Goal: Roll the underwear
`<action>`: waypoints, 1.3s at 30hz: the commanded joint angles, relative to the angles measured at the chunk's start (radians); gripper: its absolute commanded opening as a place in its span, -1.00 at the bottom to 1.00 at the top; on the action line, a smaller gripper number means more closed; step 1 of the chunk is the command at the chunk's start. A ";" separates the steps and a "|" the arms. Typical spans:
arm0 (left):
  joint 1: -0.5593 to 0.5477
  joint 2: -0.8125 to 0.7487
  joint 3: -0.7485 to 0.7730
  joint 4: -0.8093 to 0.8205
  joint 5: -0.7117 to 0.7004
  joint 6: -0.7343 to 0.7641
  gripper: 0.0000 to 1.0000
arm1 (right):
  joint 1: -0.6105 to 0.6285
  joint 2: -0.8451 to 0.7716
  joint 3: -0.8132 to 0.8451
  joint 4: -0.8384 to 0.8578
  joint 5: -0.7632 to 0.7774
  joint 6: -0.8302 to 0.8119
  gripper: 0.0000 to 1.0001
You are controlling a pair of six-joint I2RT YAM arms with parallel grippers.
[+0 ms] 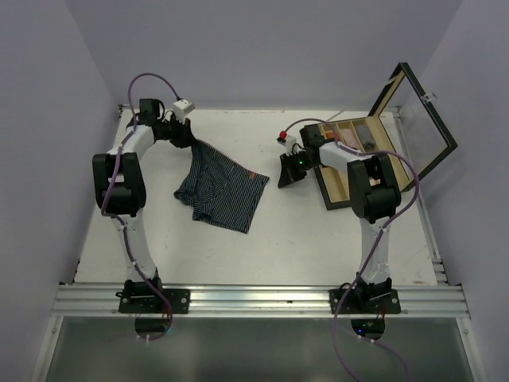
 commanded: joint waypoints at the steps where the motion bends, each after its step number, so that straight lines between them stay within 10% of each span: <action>1: 0.022 0.121 0.231 0.051 -0.037 -0.076 -0.67 | -0.049 -0.025 0.062 0.006 0.024 0.046 -1.00; 3: 0.022 0.168 0.313 0.040 -0.051 -0.082 -0.21 | -0.051 -0.029 0.059 -0.025 0.010 0.031 -1.00; 8: 0.027 0.055 0.238 0.009 -0.043 -0.015 0.10 | -0.032 -0.057 0.034 -0.178 -0.021 -0.054 -1.00; 15: 0.055 -0.249 -0.130 -0.162 -0.057 0.025 0.12 | -0.012 -0.178 0.065 -0.148 -0.033 -0.045 -0.47; 24: 0.055 -0.250 -0.261 -0.341 -0.046 0.025 0.22 | 0.101 0.038 0.247 -0.133 -0.041 0.024 -0.53; 39: 0.033 -0.147 -0.294 -0.377 -0.112 -0.027 -0.21 | 0.130 0.136 0.183 -0.028 0.039 0.044 -0.59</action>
